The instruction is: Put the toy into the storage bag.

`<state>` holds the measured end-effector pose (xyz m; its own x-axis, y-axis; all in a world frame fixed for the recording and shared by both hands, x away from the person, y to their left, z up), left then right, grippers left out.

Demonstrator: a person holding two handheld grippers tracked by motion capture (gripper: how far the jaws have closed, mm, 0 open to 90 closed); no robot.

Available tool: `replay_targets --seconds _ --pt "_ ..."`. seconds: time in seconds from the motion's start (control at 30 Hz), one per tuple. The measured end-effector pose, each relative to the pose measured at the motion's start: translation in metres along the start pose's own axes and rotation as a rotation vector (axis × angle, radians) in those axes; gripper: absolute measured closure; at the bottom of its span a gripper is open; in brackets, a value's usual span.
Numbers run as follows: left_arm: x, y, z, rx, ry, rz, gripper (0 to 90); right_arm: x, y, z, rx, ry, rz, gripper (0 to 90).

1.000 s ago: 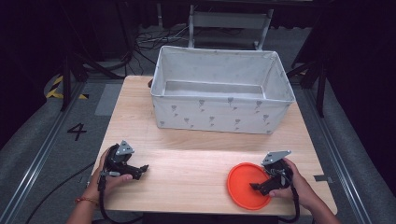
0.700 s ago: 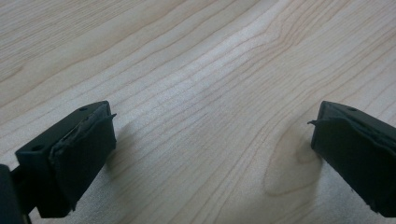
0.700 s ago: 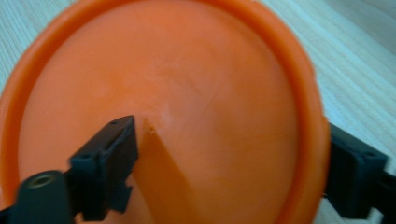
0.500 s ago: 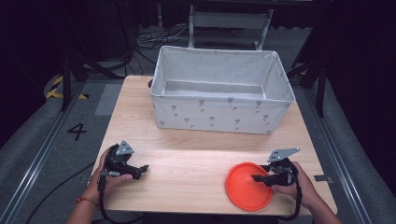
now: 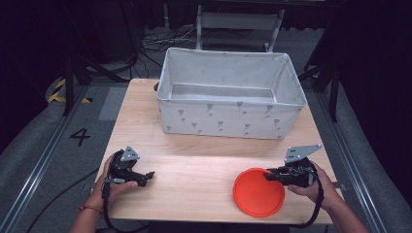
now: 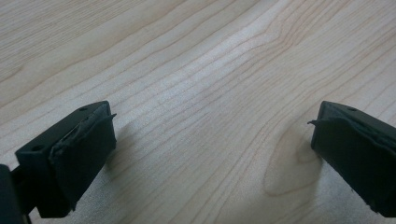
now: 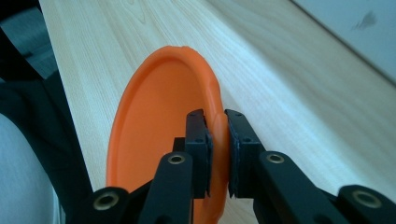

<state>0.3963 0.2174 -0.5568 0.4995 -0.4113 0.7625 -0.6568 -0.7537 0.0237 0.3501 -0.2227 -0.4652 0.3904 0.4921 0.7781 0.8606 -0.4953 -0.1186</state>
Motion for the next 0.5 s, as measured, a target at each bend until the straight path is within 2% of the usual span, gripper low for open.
replay_targets --seconds 0.2,0.33,0.5 --pt "0.000 0.000 0.000 0.000 0.000 0.000 0.2 0.019 -0.005 -0.011 -0.088 -0.058 -0.146 81.4" --pt "0.000 0.000 0.000 0.000 0.000 0.000 0.2 0.025 0.000 -0.016 -0.138 -0.079 -0.188 81.4" --pt "0.000 0.000 0.000 0.000 0.000 -0.001 0.2 0.029 0.006 -0.021 -0.159 -0.079 -0.192 81.4"
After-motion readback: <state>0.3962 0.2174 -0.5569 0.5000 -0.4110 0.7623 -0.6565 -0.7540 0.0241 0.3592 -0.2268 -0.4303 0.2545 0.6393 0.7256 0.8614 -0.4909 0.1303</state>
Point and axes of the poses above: each handheld gripper's, and its own axes: z roughly forward along the jaws, x roughly out of its top, y roughly to its right, the point moved 8 cm from there along z, roughly forward along the jaws, and after that the axes turned 9 degrees about y, right-handed, at the moved point
